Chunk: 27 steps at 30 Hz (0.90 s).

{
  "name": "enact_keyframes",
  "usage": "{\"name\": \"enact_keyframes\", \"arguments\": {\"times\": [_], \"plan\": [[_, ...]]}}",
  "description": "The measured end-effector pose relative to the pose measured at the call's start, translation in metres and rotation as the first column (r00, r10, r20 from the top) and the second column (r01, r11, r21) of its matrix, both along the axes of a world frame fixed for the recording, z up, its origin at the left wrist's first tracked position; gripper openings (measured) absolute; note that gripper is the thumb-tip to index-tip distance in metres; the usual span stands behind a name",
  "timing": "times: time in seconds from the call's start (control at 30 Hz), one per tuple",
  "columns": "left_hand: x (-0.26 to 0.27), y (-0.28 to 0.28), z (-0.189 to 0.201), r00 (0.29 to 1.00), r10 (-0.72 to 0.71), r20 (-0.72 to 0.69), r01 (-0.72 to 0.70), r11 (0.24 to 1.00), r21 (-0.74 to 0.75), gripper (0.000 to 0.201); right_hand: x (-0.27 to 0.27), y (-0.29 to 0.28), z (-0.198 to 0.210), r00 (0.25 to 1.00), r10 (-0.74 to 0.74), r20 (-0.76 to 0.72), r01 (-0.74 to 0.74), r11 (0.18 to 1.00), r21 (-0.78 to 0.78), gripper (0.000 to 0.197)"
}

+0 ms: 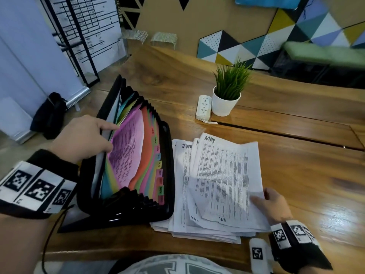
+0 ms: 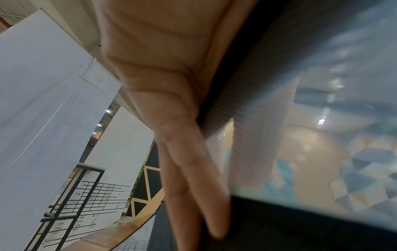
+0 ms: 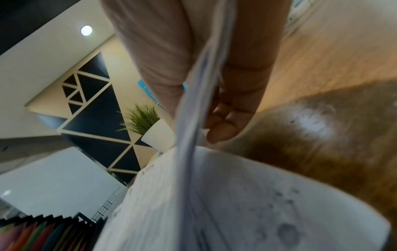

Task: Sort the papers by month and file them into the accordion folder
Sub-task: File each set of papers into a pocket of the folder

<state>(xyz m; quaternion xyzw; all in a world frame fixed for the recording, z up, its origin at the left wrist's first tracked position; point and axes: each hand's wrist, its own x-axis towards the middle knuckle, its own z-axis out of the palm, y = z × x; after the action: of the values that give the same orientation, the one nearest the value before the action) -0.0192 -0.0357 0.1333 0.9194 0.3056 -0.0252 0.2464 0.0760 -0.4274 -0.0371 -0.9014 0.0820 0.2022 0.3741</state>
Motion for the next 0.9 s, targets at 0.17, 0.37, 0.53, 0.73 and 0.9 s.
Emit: {"name": "enact_keyframes", "arguments": {"times": [0.17, 0.37, 0.53, 0.73, 0.9], "plan": [[0.0, 0.001, -0.002, 1.0, -0.009, 0.009, 0.009, 1.0, 0.015, 0.056, -0.004, 0.003, 0.008, 0.983, 0.054, 0.175, -0.067, 0.995, 0.073, 0.012], [0.001, -0.002, -0.008, 0.999, -0.038, -0.017, 0.038, 0.999, 0.0, 0.057, -0.001, 0.01, 0.024, 0.948, 0.015, 0.318, -0.072, 0.983, 0.168, 0.015], [0.005, -0.014, -0.013, 0.995, -0.098, -0.034, 0.099, 0.995, 0.019, 0.049, 0.004, 0.015, 0.042, 0.961, -0.075, 0.267, -0.057, 0.889, 0.455, 0.033], [0.012, -0.03, -0.023, 0.965, -0.205, -0.162, 0.229, 0.962, 0.15, 0.035, 0.002, 0.037, 0.054, 0.979, -0.11, 0.173, -0.065, 0.634, 0.77, 0.069], [0.018, -0.035, -0.045, 0.962, -0.212, -0.172, 0.233, 0.966, 0.113, 0.048, -0.009, 0.069, 0.062, 0.943, -0.118, 0.313, -0.161, 0.66, 0.733, 0.023]]}}
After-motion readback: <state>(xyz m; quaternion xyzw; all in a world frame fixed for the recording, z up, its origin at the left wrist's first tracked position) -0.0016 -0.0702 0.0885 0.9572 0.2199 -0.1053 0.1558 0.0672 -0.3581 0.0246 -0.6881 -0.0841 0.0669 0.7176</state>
